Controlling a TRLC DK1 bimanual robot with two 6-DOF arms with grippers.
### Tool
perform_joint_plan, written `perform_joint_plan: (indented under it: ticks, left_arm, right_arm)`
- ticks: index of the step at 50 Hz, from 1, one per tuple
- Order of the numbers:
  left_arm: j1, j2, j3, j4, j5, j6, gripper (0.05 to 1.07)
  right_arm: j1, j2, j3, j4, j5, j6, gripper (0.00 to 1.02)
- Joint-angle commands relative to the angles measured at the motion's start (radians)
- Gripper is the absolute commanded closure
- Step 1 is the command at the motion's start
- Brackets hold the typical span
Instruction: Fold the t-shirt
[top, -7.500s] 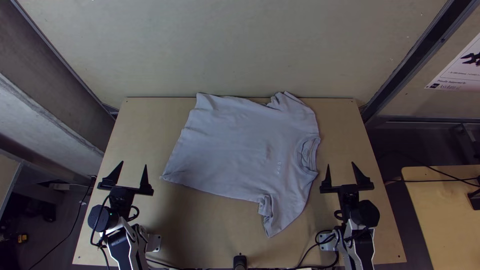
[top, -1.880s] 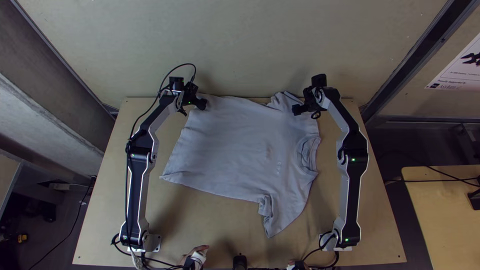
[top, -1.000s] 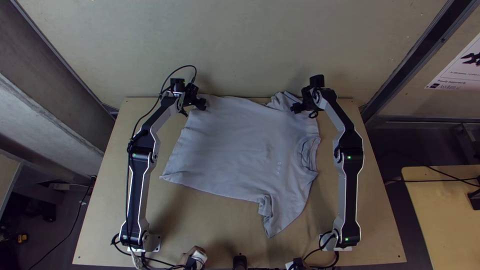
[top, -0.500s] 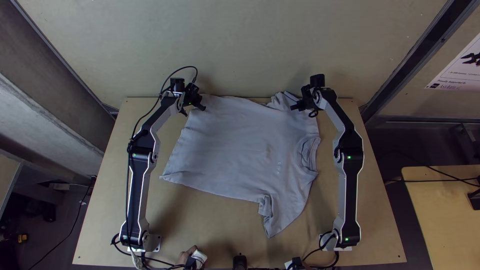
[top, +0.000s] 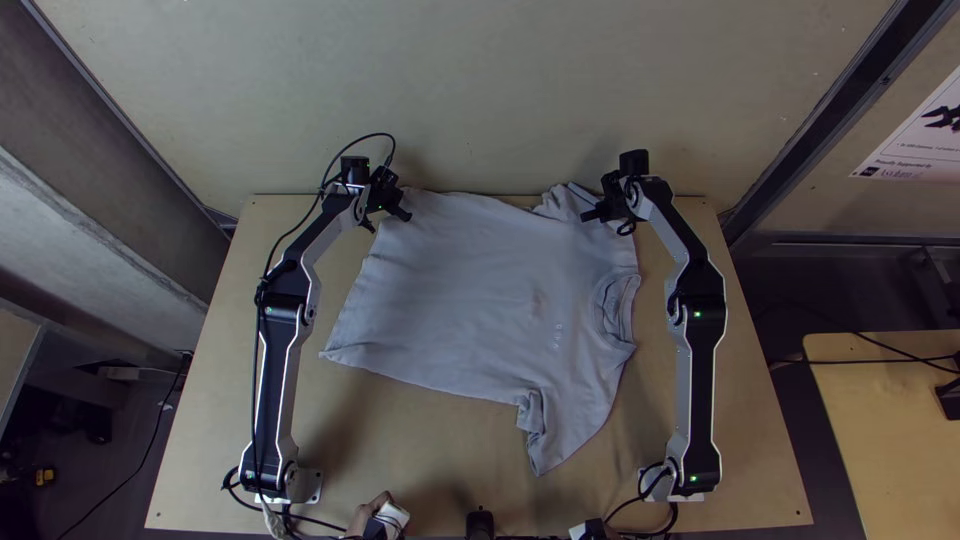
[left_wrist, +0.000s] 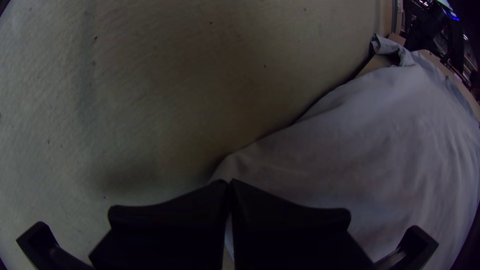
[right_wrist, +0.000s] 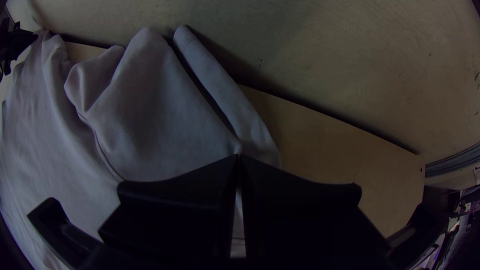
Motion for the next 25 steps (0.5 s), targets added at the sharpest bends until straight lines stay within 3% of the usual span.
perform_joint_plan:
  ticks: [1, 25]
  left_arm:
    - [0.010, -0.019, 0.022, 0.016, -0.001, -0.017, 1.05]
    - [0.036, -0.159, -0.038, -0.016, 0.045, -0.118, 1.05]
  right_arm:
    - [0.004, -0.018, 0.002, 0.005, -0.006, -0.007, 1.00]
    - [0.039, -0.196, -0.094, 0.002, -0.010, 0.007, 1.00]
